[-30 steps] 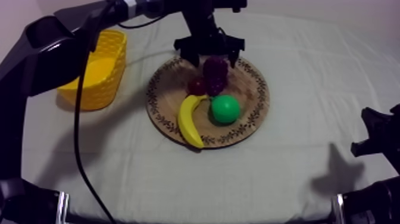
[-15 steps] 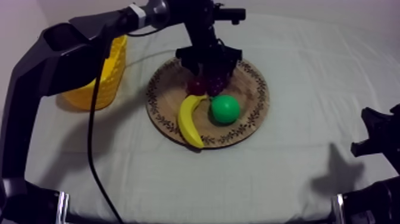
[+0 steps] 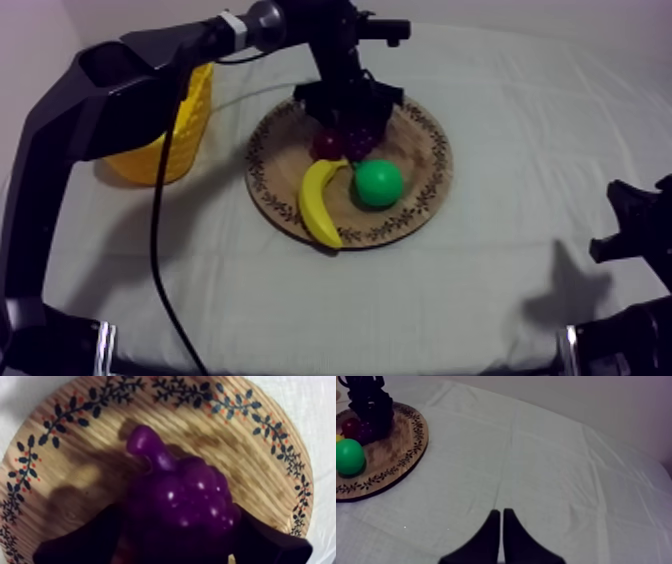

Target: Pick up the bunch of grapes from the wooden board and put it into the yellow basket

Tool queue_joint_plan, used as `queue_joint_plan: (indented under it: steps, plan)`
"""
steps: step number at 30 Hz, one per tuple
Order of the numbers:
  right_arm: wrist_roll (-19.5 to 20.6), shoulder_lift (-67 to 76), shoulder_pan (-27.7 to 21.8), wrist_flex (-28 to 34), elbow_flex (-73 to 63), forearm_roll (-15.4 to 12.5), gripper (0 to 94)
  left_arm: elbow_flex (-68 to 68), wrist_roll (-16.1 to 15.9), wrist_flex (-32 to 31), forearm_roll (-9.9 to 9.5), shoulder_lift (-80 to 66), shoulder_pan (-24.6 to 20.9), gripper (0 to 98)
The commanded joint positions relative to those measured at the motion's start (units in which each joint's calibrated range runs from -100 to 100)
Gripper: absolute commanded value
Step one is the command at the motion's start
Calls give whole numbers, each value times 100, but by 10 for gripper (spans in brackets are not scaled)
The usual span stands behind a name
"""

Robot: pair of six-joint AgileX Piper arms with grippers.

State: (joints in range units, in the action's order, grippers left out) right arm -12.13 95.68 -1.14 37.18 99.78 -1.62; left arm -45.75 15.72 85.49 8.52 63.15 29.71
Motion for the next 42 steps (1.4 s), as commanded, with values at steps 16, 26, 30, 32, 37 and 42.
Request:
queue_joint_plan:
  steps: [16, 26, 30, 32, 37, 42]
  plan:
    - [-5, 0, -1, -1, -1, -2, 5, 210, -84, -232, 14, -141, 15, 579]
    - [-5, 0, -1, -1, -1, -2, 5, 502, -356, -492, -9, -577, 61, 587]
    - [-5, 0, -1, -1, -1, -2, 5, 815, -504, -596, -67, -966, 99, 590]
    - [-5, 0, -1, -1, -1, -2, 5, 1016, -583, -653, -101, -1188, 113, 590]
    - [-4, 0, -1, -1, -1, -2, 5, 1582, -813, -800, -216, -1831, 162, 586]
    - [-5, 0, -1, -1, -1, -2, 5, 2180, -1027, -903, -444, -2543, 289, 582]
